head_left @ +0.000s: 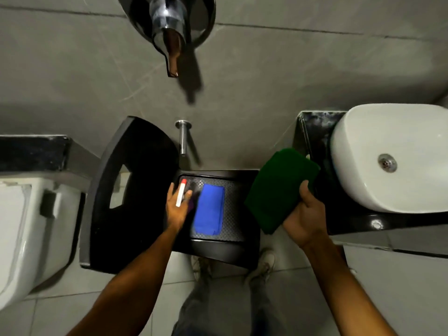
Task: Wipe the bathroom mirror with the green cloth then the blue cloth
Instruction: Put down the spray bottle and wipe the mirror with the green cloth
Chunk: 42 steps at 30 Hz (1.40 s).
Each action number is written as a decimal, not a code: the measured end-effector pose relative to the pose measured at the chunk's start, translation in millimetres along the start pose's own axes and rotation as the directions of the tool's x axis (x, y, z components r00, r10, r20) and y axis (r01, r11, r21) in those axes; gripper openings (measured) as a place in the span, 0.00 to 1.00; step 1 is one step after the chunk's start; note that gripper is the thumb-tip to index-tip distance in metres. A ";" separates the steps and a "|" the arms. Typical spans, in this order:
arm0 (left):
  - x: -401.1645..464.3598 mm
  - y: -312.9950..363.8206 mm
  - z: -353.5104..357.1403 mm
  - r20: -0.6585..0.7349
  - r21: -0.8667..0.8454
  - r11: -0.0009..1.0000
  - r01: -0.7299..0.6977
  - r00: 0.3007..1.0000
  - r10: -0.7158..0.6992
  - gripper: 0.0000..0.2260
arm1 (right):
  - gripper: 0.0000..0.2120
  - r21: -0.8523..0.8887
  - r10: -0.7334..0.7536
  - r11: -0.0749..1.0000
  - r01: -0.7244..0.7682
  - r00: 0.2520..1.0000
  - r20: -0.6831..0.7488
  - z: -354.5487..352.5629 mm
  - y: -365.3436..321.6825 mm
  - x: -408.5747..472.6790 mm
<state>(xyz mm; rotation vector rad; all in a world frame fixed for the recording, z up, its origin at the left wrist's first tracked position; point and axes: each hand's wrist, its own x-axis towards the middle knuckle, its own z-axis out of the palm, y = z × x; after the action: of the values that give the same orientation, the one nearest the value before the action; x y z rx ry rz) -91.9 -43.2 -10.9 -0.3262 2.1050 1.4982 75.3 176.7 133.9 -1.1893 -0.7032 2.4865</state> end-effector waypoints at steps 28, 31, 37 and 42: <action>-251.9 415.2 179.0 0.789 -0.031 0.947 -0.319 0.574 0.219 0.08 | 0.36 0.373 -0.523 0.811 0.450 0.844 0.120 103.3 -272.5 -82.8; -287.1 474.8 189.0 0.672 0.202 0.589 -0.782 0.549 0.498 0.17 | 0.36 0.470 -0.618 0.725 0.504 0.777 0.119 121.0 -322.9 -93.2; -334.1 631.7 189.8 0.429 0.357 -0.143 -0.923 0.026 0.903 0.26 | 0.26 0.500 -0.801 0.546 0.672 0.594 0.077 179.6 -456.3 -134.1; -352.2 775.0 173.2 0.258 0.604 -0.341 -0.720 -0.228 0.939 0.25 | 0.24 0.494 -0.952 0.300 0.816 0.285 0.108 272.7 -584.5 -183.5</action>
<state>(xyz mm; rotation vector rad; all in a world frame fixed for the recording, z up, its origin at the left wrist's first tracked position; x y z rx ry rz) -125.3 355.8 760.1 2.1555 3.1113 1.0589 4.7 499.8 717.3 0.0207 -0.6936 1.6407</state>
